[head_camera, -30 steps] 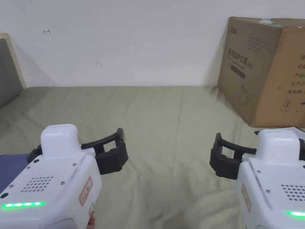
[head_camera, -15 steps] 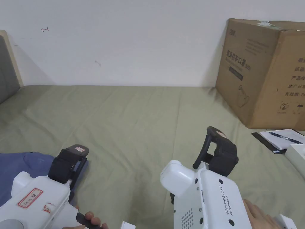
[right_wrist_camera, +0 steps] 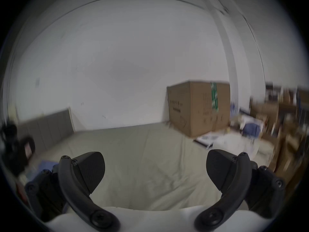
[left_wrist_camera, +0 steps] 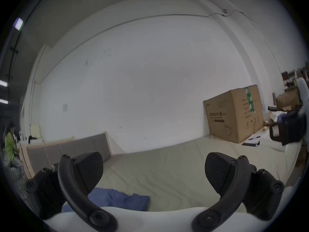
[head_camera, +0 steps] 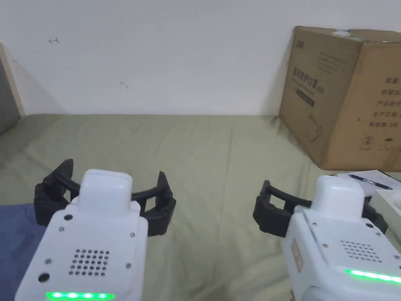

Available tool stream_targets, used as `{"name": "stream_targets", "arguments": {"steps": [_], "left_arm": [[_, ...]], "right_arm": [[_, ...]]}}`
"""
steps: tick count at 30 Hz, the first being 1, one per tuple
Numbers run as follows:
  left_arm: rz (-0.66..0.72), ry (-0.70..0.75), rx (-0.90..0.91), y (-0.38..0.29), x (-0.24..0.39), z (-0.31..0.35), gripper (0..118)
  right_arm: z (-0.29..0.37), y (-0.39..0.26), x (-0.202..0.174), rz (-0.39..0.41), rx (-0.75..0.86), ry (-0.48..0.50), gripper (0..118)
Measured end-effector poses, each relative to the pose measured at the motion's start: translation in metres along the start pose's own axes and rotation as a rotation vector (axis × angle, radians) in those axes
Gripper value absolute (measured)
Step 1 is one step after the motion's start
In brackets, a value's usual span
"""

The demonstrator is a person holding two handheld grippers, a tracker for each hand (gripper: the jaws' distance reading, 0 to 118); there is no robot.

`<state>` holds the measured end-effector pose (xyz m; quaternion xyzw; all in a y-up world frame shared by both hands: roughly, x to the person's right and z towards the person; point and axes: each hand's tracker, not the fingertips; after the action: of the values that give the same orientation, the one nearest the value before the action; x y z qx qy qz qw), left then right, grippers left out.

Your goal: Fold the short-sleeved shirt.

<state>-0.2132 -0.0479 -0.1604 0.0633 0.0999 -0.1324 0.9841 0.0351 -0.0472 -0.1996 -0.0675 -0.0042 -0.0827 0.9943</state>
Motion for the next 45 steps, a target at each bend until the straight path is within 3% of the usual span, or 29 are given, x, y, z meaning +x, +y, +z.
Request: {"name": "stream_targets", "arguments": {"steps": [1,3,9,13,15,16,17,18,19,20,22,27,35,38,45], "left_arm": [[0.023,-0.031,0.003,-0.006,-0.002,0.002,118],[0.108,-0.113,-0.056,-0.007,-0.004,0.002,118],[0.184,-0.084,-0.077,-0.002,-0.014,-0.009,118],[0.199,-0.097,-0.091,0.001,-0.019,-0.01,118],[0.182,-0.115,-0.12,0.003,-0.021,-0.009,118],[0.185,-0.107,-0.12,0.003,-0.02,-0.006,110],[0.193,-0.098,-0.111,0.003,-0.019,-0.004,89],[0.202,-0.094,-0.082,0.002,-0.02,-0.001,53],[0.204,-0.058,-0.071,0.003,-0.02,-0.001,8],[0.195,-0.018,-0.088,0.004,-0.02,-0.005,3],[0.204,-0.026,-0.091,0.003,-0.027,-0.007,0],[0.233,-0.072,-0.128,0.007,-0.036,-0.01,0],[0.276,-0.035,-0.158,0.008,-0.054,-0.015,0],[0.262,0.048,-0.166,0.005,-0.076,-0.009,0],[0.211,0.295,-0.224,-0.007,-0.147,0.024,0]], "right_arm": [[-0.001,-0.003,0.005,-0.042,-0.022,-0.016,118],[-0.001,-0.01,0.012,-0.043,-0.009,-0.026,118],[0.012,-0.003,-0.002,0.187,0.128,0.002,118],[0.016,0.0,-0.014,0.202,0.143,0.004,118],[0.018,-0.001,-0.018,0.203,0.141,0.006,109],[0.021,-0.003,-0.019,0.203,0.152,0.006,85],[0.022,-0.004,-0.021,0.205,0.162,0.002,52],[0.021,-0.004,-0.023,0.214,0.164,-0.015,21],[0.019,-0.005,-0.025,0.228,0.163,-0.059,8],[0.018,-0.006,-0.026,0.23,0.167,-0.085,7],[0.02,-0.004,-0.023,0.211,0.171,-0.064,0],[0.019,0.0,-0.022,0.178,0.173,-0.049,0],[0.008,0.005,-0.042,0.22,0.137,0.024,0],[-0.001,0.007,-0.066,0.216,0.126,0.111,0],[-0.014,-0.006,-0.151,0.241,0.071,0.421,0]]}}
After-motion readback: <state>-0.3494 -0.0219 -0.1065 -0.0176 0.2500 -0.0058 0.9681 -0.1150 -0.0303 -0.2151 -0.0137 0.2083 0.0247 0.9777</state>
